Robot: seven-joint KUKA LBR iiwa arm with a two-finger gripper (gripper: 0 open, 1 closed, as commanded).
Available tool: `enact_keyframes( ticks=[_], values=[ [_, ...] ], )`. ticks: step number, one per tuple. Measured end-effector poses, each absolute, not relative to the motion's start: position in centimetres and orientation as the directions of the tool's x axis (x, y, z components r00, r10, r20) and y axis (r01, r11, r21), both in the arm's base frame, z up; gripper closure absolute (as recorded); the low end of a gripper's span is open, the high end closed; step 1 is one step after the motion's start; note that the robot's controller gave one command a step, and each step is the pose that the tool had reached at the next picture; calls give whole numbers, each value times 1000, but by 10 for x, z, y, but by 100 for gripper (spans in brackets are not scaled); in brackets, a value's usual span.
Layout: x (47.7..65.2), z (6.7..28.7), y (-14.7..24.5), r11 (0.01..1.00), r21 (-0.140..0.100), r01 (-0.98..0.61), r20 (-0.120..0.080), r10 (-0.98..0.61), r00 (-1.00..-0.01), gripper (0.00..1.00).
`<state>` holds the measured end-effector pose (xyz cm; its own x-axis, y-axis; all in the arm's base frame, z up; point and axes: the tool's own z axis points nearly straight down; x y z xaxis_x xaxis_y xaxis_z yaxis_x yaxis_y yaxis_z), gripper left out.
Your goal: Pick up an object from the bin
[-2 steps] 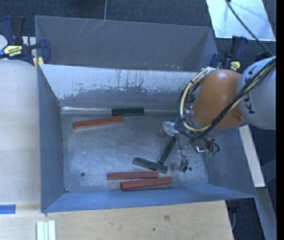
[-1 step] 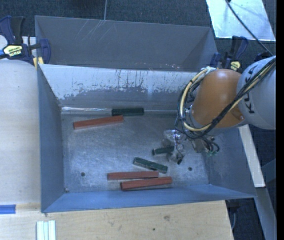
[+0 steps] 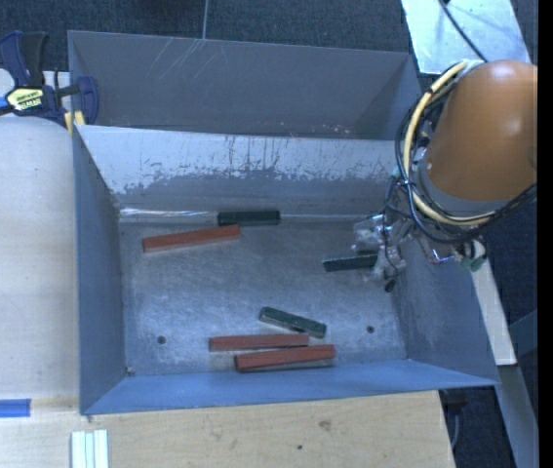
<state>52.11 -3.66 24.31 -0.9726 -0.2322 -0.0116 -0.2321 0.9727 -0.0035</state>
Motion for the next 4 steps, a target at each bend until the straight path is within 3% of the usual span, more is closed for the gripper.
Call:
enact_keyframes(
  ticks=[1, 2, 3, 4],
  values=[
    [526, 258, -61, 906, -4, -422, -6, -422, -906, 100],
    [526, 257, -61, 907, -2, -421, -5, -421, -907, 0],
    [488, 185, 23, 845, 6, -534, 2, -534, -845, 0],
    [484, 76, 83, 835, -1, -551, -3, -551, -835, 0]
  ],
)
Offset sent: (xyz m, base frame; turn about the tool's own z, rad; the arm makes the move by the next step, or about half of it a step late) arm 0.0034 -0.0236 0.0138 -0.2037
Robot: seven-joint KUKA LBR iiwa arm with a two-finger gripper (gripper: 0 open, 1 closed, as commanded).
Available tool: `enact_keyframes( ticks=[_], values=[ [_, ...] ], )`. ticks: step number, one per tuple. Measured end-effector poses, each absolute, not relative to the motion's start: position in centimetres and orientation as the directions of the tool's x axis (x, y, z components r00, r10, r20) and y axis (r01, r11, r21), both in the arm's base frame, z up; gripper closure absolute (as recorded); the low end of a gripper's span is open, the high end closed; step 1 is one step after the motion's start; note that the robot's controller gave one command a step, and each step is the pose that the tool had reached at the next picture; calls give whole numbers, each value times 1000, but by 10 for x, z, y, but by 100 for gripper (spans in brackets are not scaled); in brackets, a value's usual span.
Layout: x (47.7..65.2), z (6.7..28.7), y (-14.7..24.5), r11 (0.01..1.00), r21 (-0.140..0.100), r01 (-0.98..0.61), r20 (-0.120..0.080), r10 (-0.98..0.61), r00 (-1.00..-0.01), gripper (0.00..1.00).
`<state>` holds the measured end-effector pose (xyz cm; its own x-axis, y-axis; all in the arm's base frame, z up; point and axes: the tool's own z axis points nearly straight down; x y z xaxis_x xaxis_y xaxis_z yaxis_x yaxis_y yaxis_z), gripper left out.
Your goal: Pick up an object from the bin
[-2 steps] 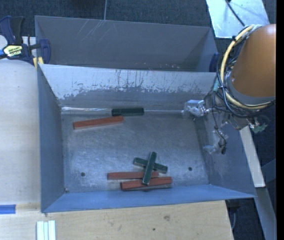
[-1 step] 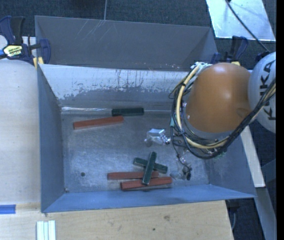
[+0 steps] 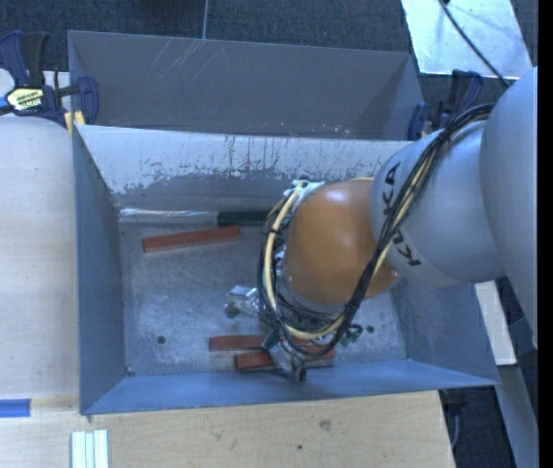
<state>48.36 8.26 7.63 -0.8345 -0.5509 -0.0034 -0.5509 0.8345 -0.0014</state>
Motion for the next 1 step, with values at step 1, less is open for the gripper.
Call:
enact_keyframes(
  ticks=[1],
  values=[
    [484, 113, 49, 867, -3, -497, -5, -497, -867, 0]
  ],
)
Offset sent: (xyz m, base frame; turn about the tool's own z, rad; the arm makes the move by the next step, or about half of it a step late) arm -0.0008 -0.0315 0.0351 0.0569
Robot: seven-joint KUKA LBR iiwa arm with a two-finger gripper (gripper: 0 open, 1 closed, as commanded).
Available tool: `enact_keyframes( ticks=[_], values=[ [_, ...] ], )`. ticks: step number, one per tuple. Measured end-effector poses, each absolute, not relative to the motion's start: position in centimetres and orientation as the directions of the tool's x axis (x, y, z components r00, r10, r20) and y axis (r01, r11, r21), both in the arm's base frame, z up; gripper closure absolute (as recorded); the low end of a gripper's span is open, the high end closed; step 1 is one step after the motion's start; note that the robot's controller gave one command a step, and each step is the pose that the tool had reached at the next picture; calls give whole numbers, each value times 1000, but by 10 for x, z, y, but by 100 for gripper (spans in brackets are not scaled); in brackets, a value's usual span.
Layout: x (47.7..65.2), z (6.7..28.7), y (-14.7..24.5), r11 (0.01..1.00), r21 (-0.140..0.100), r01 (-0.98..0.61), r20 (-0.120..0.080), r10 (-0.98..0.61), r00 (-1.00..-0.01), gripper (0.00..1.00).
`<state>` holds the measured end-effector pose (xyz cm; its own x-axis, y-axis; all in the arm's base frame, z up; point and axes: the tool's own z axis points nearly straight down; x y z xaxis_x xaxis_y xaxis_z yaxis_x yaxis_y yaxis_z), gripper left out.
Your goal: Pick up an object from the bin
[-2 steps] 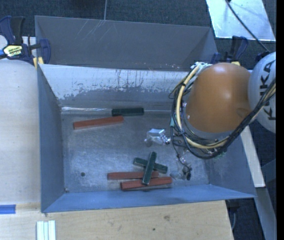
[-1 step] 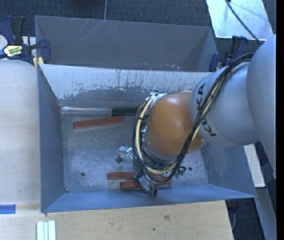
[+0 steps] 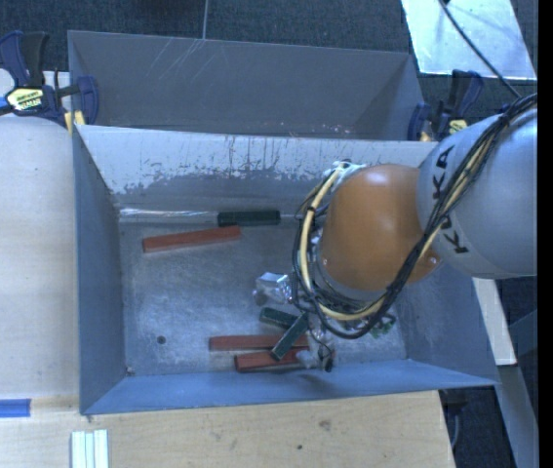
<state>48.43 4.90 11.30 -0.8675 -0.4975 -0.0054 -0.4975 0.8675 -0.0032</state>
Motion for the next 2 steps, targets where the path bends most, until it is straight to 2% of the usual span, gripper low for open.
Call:
enact_keyframes(
  ticks=[1, 2],
  values=[
    [497, 69, 56, 830, 1, -558, 4, -558, -830, 0],
    [528, 81, -29, 804, -7, -594, -3, -594, -804, 0]
  ],
)
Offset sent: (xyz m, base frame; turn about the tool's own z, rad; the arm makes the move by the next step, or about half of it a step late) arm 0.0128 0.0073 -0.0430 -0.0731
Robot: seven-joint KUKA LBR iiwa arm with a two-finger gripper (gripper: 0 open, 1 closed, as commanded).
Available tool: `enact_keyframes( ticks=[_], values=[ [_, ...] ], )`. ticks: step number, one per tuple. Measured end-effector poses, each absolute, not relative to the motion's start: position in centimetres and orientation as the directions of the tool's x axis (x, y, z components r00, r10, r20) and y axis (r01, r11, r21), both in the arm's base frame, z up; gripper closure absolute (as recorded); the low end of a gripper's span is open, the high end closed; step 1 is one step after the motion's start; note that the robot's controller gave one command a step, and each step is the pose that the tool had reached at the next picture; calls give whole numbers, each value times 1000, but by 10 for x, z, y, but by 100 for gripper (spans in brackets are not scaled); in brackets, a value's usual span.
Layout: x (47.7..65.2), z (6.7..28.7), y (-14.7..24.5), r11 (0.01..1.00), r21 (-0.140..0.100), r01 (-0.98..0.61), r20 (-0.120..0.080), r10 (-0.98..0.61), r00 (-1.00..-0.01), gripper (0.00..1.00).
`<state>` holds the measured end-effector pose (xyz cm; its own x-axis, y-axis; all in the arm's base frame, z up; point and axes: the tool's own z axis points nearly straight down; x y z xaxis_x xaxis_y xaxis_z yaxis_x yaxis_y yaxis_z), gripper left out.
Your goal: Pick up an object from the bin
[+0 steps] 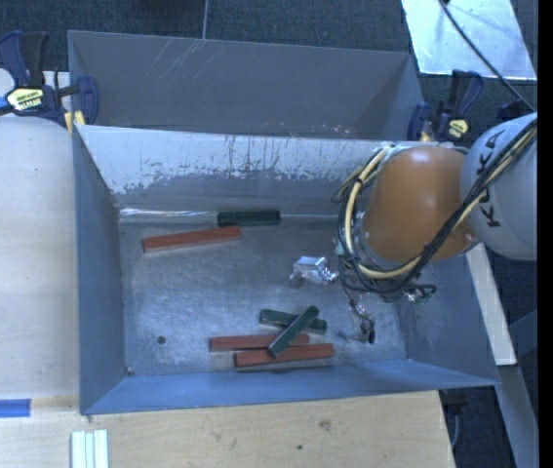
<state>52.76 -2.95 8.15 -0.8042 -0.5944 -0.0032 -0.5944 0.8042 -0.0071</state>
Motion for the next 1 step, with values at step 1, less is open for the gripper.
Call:
enact_keyframes(
  ticks=[1],
  values=[
    [524, 72, 54, 604, -4, -797, -2, -797, -604, 0]
  ],
)
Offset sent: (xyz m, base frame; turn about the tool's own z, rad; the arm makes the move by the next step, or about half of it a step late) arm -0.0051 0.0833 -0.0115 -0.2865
